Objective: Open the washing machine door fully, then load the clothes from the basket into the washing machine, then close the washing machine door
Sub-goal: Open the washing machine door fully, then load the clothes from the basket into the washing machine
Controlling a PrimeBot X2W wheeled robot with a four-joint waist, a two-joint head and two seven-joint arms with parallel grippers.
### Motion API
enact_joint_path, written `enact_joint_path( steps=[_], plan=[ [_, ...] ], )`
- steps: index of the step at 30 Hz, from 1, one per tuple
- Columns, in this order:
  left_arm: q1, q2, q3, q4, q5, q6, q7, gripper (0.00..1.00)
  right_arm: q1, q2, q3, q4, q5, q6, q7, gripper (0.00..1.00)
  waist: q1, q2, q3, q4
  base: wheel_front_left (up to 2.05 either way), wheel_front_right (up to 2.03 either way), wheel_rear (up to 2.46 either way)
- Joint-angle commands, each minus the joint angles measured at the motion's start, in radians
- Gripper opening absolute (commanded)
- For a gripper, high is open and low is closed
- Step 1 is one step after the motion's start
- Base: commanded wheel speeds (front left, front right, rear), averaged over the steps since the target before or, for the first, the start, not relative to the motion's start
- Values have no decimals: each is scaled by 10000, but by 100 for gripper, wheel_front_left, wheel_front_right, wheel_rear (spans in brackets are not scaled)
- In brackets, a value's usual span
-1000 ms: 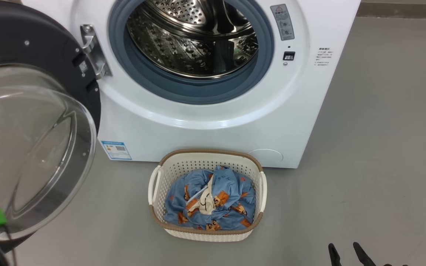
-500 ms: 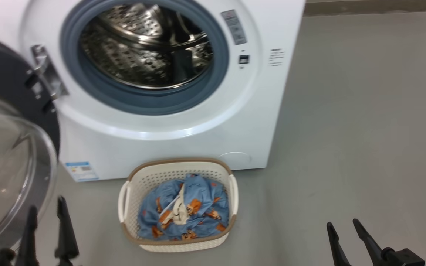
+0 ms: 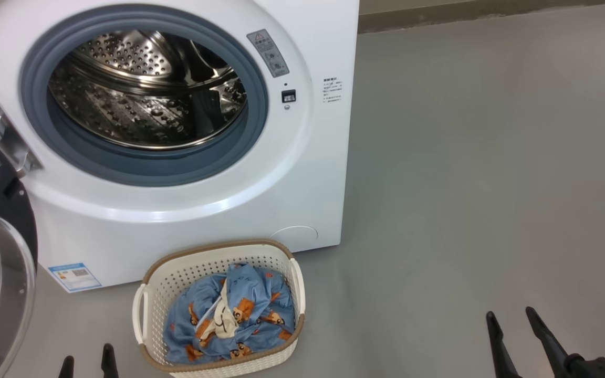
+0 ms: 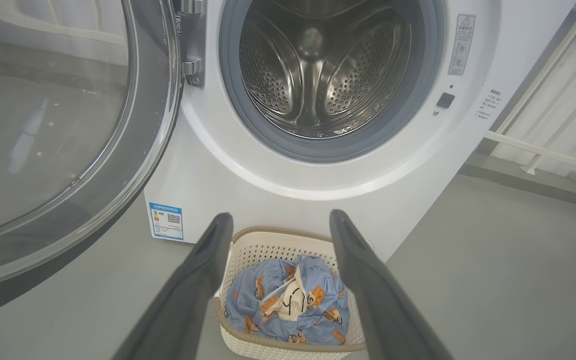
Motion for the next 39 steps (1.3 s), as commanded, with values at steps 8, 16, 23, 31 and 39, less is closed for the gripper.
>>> enact_joint_path(
  steps=[8, 16, 23, 31, 39],
  plan=[
    [-146, 35, 391, 73, 116, -111, -134, 100, -133, -129, 190, -419, -55, 27, -120, 100, 0, -1, -26, 610, 0, 0, 0],
    [-126, 32, 264, 345, 134, 104, -134, 100, -87, -129, 156, -325, -183, 27, -120, 100, 0, -1, -247, 1152, 0, 0, 0],
    [-111, 31, 190, 589, 254, 220, -135, 100, -87, -129, 298, -146, -163, 27, -120, 100, 0, -1, -367, 1300, 0, 0, 0],
    [-121, 30, 378, 561, 378, 227, -135, 100, -93, -129, 360, -73, -156, 27, -120, 100, 0, -1, -314, 1245, 0, 0, 0],
    [-121, 30, 382, 712, 352, 191, -135, 100, -50, -129, 324, 14, -159, 27, -120, 100, 0, -1, -326, 1179, 17, -23, 7]
  ],
)
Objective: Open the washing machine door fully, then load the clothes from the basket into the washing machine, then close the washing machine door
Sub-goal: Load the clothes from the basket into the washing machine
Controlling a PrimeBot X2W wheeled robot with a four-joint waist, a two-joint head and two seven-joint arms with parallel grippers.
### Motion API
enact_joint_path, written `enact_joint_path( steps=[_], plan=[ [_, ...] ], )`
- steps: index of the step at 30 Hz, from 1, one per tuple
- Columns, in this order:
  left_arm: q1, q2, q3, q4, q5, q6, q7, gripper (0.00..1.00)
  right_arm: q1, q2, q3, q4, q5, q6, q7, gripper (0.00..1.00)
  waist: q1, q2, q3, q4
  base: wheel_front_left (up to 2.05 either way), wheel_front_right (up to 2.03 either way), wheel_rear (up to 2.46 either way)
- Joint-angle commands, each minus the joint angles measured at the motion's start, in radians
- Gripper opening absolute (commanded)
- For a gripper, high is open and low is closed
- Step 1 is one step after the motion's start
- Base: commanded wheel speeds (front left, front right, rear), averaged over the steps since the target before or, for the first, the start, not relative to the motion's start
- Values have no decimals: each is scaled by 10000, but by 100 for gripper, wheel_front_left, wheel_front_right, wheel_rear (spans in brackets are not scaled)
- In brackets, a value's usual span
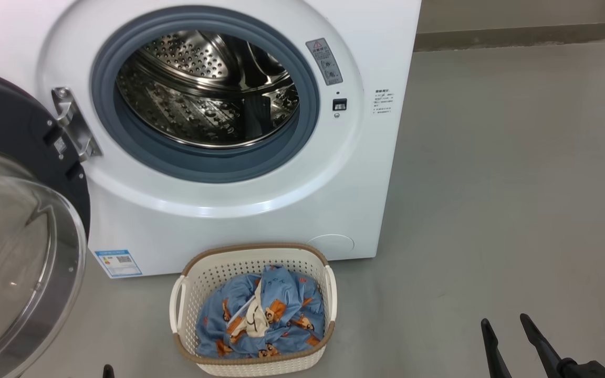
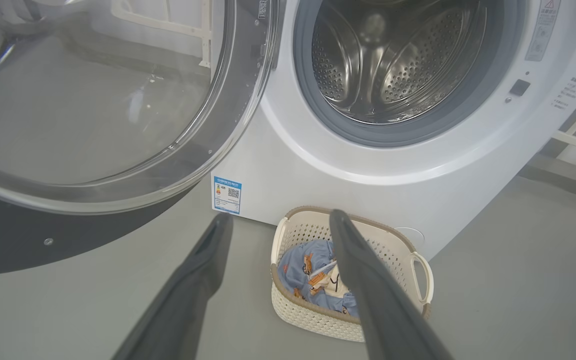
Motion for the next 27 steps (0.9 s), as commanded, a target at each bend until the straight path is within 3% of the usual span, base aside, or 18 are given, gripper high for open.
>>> enact_joint_path(
  steps=[1, 16, 27],
  plan=[
    [-201, 51, 318, -159, 126, 11, -93, 100, -115, -131, 264, -198, -53, 27, -120, 100, 0, -1, -1, -20, 58, -88, 30],
    [-368, 51, 231, -135, -7, -26, -93, 100, -160, -131, 232, -134, 73, 27, -120, 100, 0, -1, 111, -23, 126, -144, 18],
    [-393, 51, 108, -159, 1, -6, -93, 100, -235, -131, 283, -79, 193, 27, -120, 100, 0, -1, 240, 8, 31, -31, 0]
  ],
)
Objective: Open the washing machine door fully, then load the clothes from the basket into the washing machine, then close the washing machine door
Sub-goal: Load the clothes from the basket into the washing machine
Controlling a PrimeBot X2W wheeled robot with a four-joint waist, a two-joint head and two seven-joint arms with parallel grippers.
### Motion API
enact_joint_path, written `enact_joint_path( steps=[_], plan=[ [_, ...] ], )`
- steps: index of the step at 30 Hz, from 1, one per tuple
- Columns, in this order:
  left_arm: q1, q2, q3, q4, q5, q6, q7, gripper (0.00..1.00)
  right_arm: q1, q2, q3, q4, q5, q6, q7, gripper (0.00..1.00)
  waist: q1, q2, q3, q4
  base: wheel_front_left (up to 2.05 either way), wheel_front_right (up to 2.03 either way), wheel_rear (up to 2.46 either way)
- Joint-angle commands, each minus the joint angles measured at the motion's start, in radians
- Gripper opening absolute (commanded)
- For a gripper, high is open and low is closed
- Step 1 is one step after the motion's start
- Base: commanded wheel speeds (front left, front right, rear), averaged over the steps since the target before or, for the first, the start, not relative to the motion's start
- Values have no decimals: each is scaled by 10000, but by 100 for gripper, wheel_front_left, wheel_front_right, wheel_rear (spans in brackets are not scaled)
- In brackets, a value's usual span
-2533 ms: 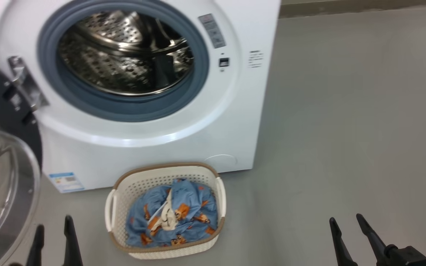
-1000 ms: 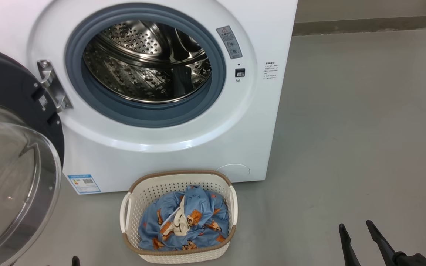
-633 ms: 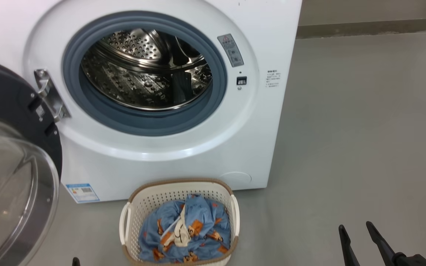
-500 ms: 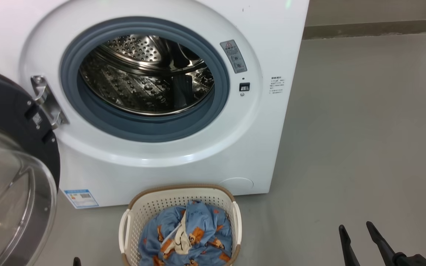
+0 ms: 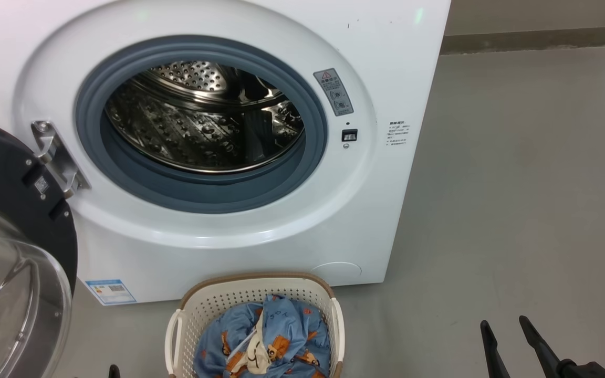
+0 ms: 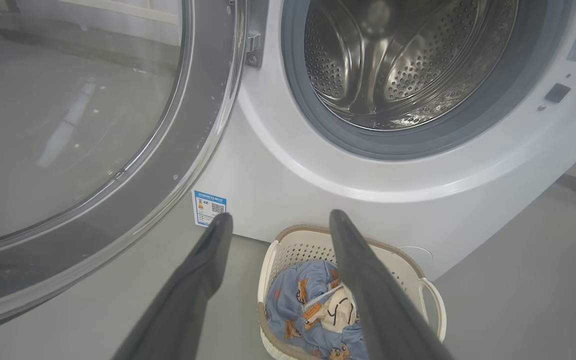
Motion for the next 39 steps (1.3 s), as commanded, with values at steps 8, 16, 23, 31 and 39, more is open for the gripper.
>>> enact_joint_path(
  steps=[8, 16, 23, 31, 39],
  plan=[
    [-498, 53, -18, -250, -201, -52, -91, 100, -288, -133, 441, -120, 246, 27, -120, 100, 0, 0, 342, -136, 0, 0, 0],
    [-1848, 287, -1291, 727, -354, -510, 16, 100, -861, -133, 809, -136, 666, 27, -120, 100, 0, 0, 1724, -963, 0, 0, 0],
    [-3426, 1102, -2378, 2225, -1532, -549, 1327, 100, -1533, -133, 959, -258, 1124, 27, -120, 100, 0, 0, 3320, -2139, 0, 0, 0],
    [-4670, 2129, -3221, 3519, -2648, -552, 1934, 100, -1971, -133, 1240, -306, 1599, 27, -120, 100, 0, 0, 4604, -3200, 0, 0, 0],
    [-5818, 2845, -4314, 4931, -3474, -553, 2489, 100, -2259, -133, 1597, -534, 1809, 27, -120, 100, 0, 0, 5685, -3877, 0, 0, 0]
  ],
)
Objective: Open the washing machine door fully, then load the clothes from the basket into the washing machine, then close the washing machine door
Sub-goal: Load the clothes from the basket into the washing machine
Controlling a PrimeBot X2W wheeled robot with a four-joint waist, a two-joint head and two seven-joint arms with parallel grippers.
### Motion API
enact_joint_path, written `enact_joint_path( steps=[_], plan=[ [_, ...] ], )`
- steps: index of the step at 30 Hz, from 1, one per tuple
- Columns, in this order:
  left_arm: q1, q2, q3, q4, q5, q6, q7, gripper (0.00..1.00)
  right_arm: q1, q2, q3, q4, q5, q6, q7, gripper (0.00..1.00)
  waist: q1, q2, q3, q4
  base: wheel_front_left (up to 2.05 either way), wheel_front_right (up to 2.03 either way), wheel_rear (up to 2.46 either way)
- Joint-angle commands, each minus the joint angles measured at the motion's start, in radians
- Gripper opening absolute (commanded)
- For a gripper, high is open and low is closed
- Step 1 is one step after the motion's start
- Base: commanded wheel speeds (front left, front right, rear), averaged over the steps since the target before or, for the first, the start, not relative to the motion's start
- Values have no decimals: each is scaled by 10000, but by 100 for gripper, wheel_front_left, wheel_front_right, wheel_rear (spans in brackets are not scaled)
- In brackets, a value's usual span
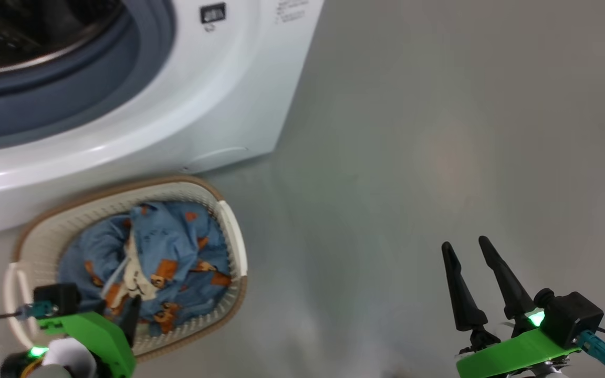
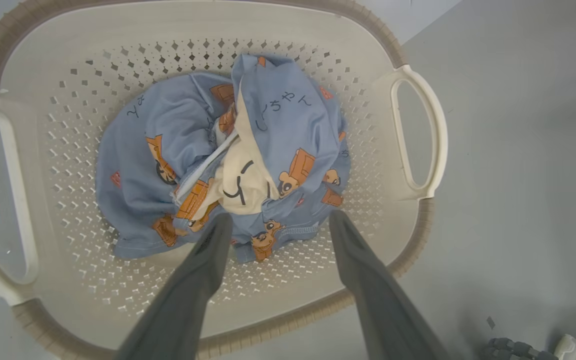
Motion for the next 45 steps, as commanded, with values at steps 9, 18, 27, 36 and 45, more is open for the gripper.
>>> enact_joint_path(
  steps=[9, 18, 27, 36, 45],
  plan=[
    [-1397, 829, -142, 1184, -681, -22, -322, 100, -57, -123, 314, -449, 194, 27, -120, 100, 0, 0, 1910, -1318, 0, 0, 0],
    [-2623, 1145, -527, 2103, -1099, -22, -706, 100, -18, -123, 393, -628, 334, 27, -120, 100, 0, 0, 2533, -1508, 0, 0, 0],
    [-3687, 1346, -1074, 3042, -1294, -23, -618, 100, 109, -123, 182, -896, 414, 27, -120, 100, 0, 0, 3033, -1596, 0, 0, 0],
    [-4543, 1131, -2217, 4078, -413, -23, -571, 100, 437, -123, -341, -1200, 344, 27, -120, 100, 0, 0, 3274, -1390, 0, 0, 0],
    [-4873, 831, -2715, 4809, -326, -23, -1215, 0, 324, -123, -835, -1296, 287, 27, -120, 100, 0, 0, 3378, -1208, 0, 0, 0]
  ],
)
